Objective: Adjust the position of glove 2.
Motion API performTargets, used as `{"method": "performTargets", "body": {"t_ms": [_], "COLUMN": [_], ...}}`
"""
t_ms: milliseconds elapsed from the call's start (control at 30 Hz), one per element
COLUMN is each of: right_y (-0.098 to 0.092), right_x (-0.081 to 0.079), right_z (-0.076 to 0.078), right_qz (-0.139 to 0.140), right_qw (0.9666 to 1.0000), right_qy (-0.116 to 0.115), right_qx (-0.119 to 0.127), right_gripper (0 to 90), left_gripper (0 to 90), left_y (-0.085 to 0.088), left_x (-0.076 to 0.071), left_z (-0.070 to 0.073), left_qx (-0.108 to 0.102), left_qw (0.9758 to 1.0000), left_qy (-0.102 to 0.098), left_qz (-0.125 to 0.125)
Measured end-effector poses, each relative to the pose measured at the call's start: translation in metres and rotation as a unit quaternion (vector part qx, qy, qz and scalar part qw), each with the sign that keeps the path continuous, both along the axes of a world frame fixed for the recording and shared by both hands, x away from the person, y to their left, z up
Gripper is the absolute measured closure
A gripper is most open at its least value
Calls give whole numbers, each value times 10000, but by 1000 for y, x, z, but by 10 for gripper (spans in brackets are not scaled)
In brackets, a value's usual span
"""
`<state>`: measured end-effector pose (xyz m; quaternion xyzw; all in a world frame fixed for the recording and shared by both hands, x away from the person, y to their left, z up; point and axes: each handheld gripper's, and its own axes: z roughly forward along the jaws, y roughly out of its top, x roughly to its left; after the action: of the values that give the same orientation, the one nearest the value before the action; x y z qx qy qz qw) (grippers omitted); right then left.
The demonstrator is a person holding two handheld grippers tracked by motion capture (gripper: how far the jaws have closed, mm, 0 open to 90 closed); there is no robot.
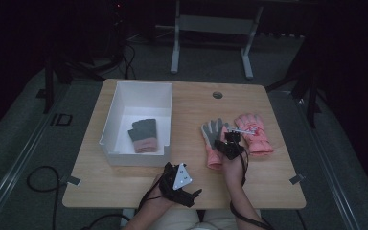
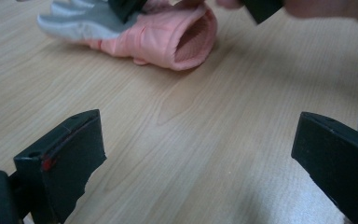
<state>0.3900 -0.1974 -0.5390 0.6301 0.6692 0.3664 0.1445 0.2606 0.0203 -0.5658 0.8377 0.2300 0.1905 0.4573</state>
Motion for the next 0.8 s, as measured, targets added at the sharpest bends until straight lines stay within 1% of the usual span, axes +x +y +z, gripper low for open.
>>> {"method": "performTargets", "body": {"t_ms": [67,167,200,233,267,300,333,367,400,433,467,500,533,600,633,667,700,733,767,800], "right_y": [3,4,5,5,5,5,5,5,5,3,0,0,-3,-11,-16,-19,-26,-38,-38,-55], "right_x": [1,4,5,5,6,6,5,5,4,3,1,1,0,-1,0,1,3,4,4,6], "right_z": [-4,-7,-8,-8,-7,-7,-1,-1,3,8,16,16,21,30,35,37,40,43,43,44], "right_qz": [-37,-112,-115,-115,-110,-110,-77,-77,-49,3,101,101,178,351,493,589,692,712,712,628], "right_qw": [10000,9999,9999,9999,9998,9998,9998,9998,9995,9993,9986,9986,9978,9961,9941,9926,9901,9889,9889,9887], "right_qy": [-48,-46,-84,-84,-111,-111,-167,-167,-265,-338,-465,-465,-552,-719,-819,-855,-900,-944,-944,-951], "right_qx": [-76,-39,-72,-72,-81,-81,-84,-84,-168,-159,-239,-239,-319,-384,-505,-637,-822,-905,-905,-971], "right_gripper": [842,822,807,807,783,783,758,758,743,728,698,698,675,652,634,620,601,599,599,599], "left_gripper": [22,22,22,22,22,22,22,22,22,22,22,22,22,22,23,22,22,23,23,27], "left_y": [1,1,1,1,1,1,2,2,3,4,4,4,5,5,6,6,6,5,5,5], "left_x": [0,0,-1,-1,-1,-1,0,0,1,1,2,2,2,2,2,2,2,2,2,2], "left_z": [0,0,0,0,0,0,0,0,0,0,0,0,0,0,0,0,0,0,0,-1], "left_qx": [5,-15,-31,-38,-24,-24,-38,-38,-59,-64,-69,-69,-76,-81,-83,-84,-80,-100,-100,-95], "left_qw": [10000,10000,10000,10000,10000,10000,10000,10000,9999,9999,9999,9999,9999,9999,9999,9999,10000,9999,9999,9999], "left_qy": [5,13,-5,-36,-29,-29,-24,-24,-15,-10,11,11,-8,-16,-16,-13,-18,-35,-35,-28], "left_qz": [-12,-28,-25,-23,-47,-47,-82,-82,-83,-83,-77,-77,-65,-59,-57,-56,-55,-40,-40,-33]}}
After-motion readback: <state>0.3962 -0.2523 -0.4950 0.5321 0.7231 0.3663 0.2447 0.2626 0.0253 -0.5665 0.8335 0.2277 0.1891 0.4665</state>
